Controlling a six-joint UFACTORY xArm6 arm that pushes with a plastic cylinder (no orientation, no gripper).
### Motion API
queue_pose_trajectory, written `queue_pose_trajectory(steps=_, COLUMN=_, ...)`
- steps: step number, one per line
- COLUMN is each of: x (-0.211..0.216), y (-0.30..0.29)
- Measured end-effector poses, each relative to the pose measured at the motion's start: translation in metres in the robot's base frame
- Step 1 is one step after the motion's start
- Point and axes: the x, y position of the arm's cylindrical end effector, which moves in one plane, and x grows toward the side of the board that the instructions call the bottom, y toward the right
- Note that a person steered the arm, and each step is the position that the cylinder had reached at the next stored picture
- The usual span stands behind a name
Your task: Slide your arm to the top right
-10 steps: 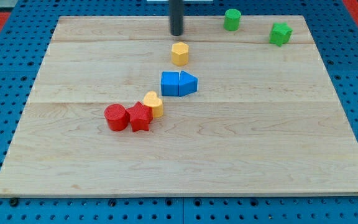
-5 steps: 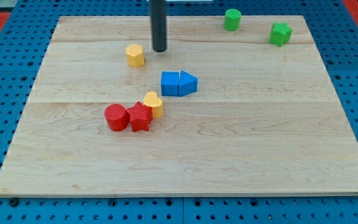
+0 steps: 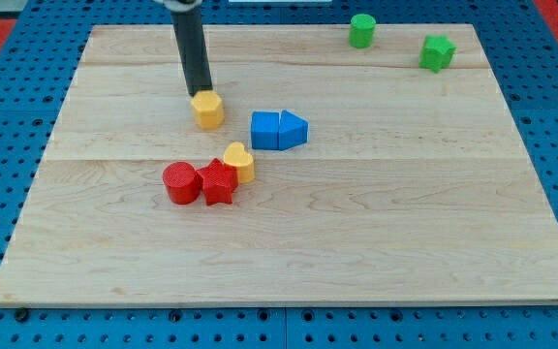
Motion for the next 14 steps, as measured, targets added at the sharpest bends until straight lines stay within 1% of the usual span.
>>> queue_pose_trajectory(steps=1, x=0.016, y=0.000)
queue_pose_trajectory(steps=2, x=0.055, y=0.001)
queue_pose_trajectory(steps=3, x=0.073, y=0.010)
queue_pose_trajectory(steps=5, x=0.050, y=0.103)
queue_pose_trajectory(steps=8, x=0.055, y=0.219)
queue_pose_trajectory(steps=10, x=0.021, y=0.233)
queue_pose_trajectory(steps=12, x=0.011, y=0.268)
queue_pose_trajectory(steps=13, x=0.000, y=0.275)
queue_pose_trajectory(steps=14, x=0.000, y=0.274)
